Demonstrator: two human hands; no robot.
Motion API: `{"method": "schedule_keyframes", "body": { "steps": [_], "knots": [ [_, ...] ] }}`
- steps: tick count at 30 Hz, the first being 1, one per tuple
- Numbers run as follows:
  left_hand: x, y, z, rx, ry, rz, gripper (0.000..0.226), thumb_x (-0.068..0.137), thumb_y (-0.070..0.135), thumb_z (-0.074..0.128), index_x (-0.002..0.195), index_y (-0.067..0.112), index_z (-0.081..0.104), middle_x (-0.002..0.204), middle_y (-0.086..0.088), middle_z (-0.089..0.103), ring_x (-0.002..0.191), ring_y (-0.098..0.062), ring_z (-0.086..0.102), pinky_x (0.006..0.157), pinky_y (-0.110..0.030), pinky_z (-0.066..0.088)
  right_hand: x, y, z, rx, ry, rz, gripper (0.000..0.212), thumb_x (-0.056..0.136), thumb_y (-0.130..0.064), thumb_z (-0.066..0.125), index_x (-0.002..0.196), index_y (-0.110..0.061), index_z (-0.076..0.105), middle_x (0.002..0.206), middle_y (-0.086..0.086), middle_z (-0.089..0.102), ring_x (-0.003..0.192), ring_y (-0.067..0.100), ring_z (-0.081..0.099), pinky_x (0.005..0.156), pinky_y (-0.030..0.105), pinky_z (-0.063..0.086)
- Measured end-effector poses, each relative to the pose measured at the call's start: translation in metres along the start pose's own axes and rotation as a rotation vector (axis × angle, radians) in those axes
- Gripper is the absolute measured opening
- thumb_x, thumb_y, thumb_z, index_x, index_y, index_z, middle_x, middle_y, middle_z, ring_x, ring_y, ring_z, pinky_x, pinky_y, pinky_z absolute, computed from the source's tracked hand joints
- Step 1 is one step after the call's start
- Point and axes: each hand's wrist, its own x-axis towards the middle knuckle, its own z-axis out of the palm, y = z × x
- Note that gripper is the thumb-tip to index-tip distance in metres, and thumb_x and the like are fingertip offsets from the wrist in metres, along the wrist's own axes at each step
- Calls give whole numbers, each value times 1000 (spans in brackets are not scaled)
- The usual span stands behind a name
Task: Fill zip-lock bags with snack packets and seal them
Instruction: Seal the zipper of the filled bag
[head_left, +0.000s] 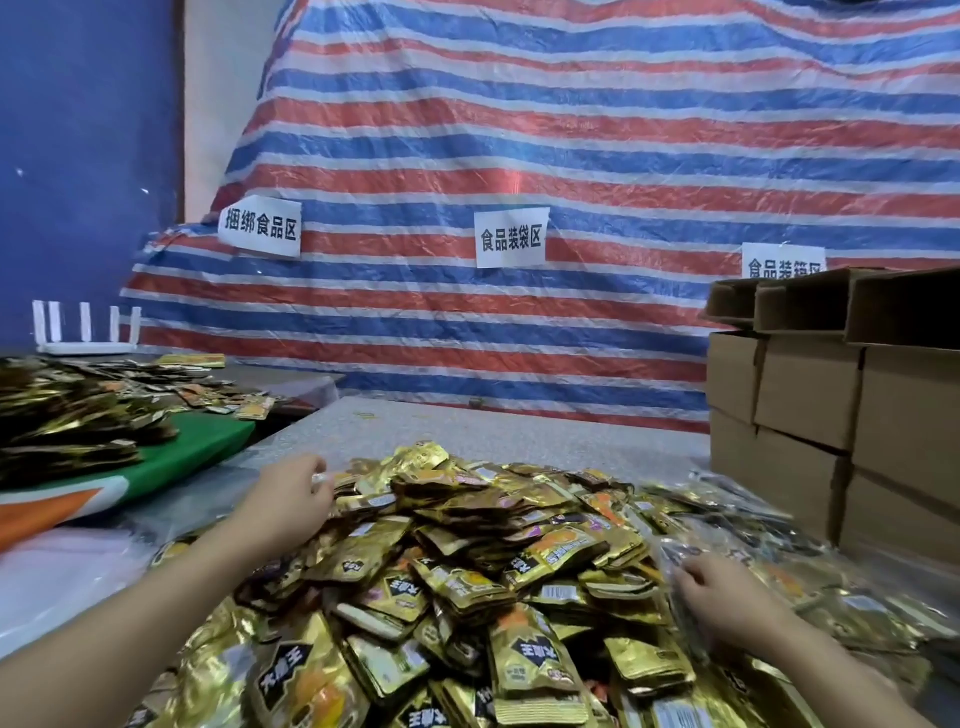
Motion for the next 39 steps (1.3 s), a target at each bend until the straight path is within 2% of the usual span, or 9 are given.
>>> {"method": "schedule_keyframes", "body": {
  "steps": [4,7,11,18,20,23,28,35,39],
  "knots": [
    [17,-20,8,119,-88,-7,52,97,43,49,140,13,47,142,-8,51,130,-24,48,104,-40,44,1,3,0,40,-27,59,36,105,-26,43,76,-14,62,74,4,67,64,17,60,56,30,42],
    [27,-27,16,161,-125,-43,58,96,47,48,143,14,43,146,-8,48,132,-24,46,106,-41,43,0,3,-3,36,-30,61,36,105,-25,42,80,-13,65,79,4,71,67,16,66,60,30,48],
    [41,-32,24,178,-128,-103,57,94,43,50,142,14,43,144,-9,49,129,-25,49,103,-40,46,-1,0,-6,30,-31,61,38,106,-25,40,76,-16,62,77,2,69,66,13,61,58,27,42],
    [66,-27,19,241,-201,-196,55,88,26,60,138,8,45,127,-10,61,109,-24,61,89,-35,53,0,-26,-15,165,94,27,49,108,-33,36,78,-5,63,76,7,66,71,19,60,63,31,42],
    [70,-29,22,271,-232,-191,43,87,22,62,127,8,54,110,-7,65,95,-20,63,84,-36,56,1,-35,-16,149,94,16,47,107,-37,36,84,-7,64,82,7,66,76,19,60,70,33,46],
    [73,-37,30,317,-236,-138,23,95,27,54,108,13,66,95,-3,64,87,-18,61,78,-31,53,2,-40,-14,136,90,16,42,106,-41,39,81,-14,59,79,3,62,71,16,56,61,32,42],
    [69,-48,35,337,-104,-156,23,92,24,53,73,18,64,76,1,64,76,-19,62,66,-29,52,4,-39,-7,214,168,27,37,104,-37,44,77,-15,57,72,2,60,65,16,55,57,32,41],
    [67,-34,11,57,262,-64,28,104,22,35,81,12,48,76,-14,58,65,-30,52,57,-39,43,3,-54,-12,344,311,15,37,103,-30,46,73,-11,54,68,5,57,60,20,51,55,33,36],
    [59,6,-26,-128,335,47,35,106,35,29,86,15,49,75,-13,60,63,-30,55,56,-39,42,1,-86,-21,406,375,-48,34,102,-25,46,75,-7,57,69,6,58,60,19,50,56,33,36]
  ]
}}
